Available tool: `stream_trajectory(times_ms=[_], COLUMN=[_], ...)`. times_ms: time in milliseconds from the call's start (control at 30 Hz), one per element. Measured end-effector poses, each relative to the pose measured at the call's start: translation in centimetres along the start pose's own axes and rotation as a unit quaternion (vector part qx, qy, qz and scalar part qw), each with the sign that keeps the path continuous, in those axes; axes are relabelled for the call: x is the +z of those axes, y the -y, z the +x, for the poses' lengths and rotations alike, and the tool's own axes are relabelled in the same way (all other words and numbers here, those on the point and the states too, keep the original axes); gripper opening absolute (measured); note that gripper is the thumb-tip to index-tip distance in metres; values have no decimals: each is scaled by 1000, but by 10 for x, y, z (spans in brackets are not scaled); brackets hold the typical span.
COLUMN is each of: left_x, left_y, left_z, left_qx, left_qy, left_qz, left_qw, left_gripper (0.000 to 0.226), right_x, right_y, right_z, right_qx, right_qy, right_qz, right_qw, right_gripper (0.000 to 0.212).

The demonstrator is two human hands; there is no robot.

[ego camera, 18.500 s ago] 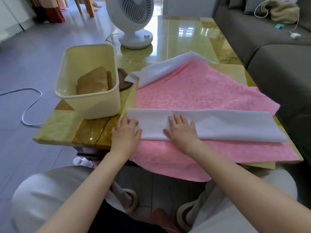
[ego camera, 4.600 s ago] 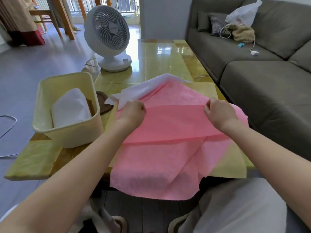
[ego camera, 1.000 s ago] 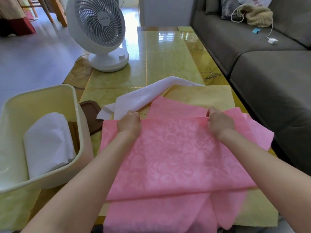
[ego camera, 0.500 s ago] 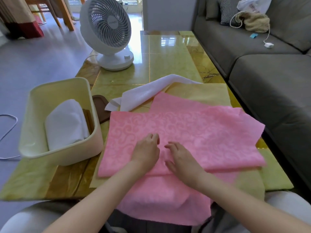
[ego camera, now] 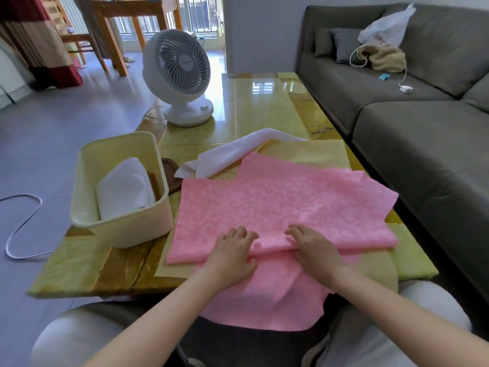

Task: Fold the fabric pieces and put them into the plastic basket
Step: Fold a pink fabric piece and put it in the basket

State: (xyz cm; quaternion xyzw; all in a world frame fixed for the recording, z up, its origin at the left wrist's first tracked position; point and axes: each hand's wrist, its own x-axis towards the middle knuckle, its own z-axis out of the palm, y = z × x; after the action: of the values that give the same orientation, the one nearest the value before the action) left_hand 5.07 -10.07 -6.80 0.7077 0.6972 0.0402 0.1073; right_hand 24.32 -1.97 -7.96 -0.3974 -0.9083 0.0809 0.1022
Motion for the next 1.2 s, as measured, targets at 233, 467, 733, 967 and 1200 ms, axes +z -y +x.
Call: stream_trajectory(times_ms=[233,467,733,967,1200], left_x=[-24,-45,-38,-58,-53], left_y=[8,-5,0,21,38], left_z=[0,-13,-19,13,56], left_qx=[-61,-59,-74,-62,-93], left_qy=[-58,-34,57,15,8], left_qz=[-74,-34,-69,-89,13], left_qw=[994,997,993,994,996], left_gripper=[27,15,15,19,31], right_x=[-41,-48,-48,-70,-58], right_y=[-37,-36,-34,-46,-58], right_z=[-9,-43,-67,-27,38], right_qx=[131,118,65,96,142], right_qy=[7,-12,-7,2,28], right_qz=[-64,-128,-112,-158,-161], right_qw=[989,985,992,983,976], right_gripper=[41,15,22,26,26])
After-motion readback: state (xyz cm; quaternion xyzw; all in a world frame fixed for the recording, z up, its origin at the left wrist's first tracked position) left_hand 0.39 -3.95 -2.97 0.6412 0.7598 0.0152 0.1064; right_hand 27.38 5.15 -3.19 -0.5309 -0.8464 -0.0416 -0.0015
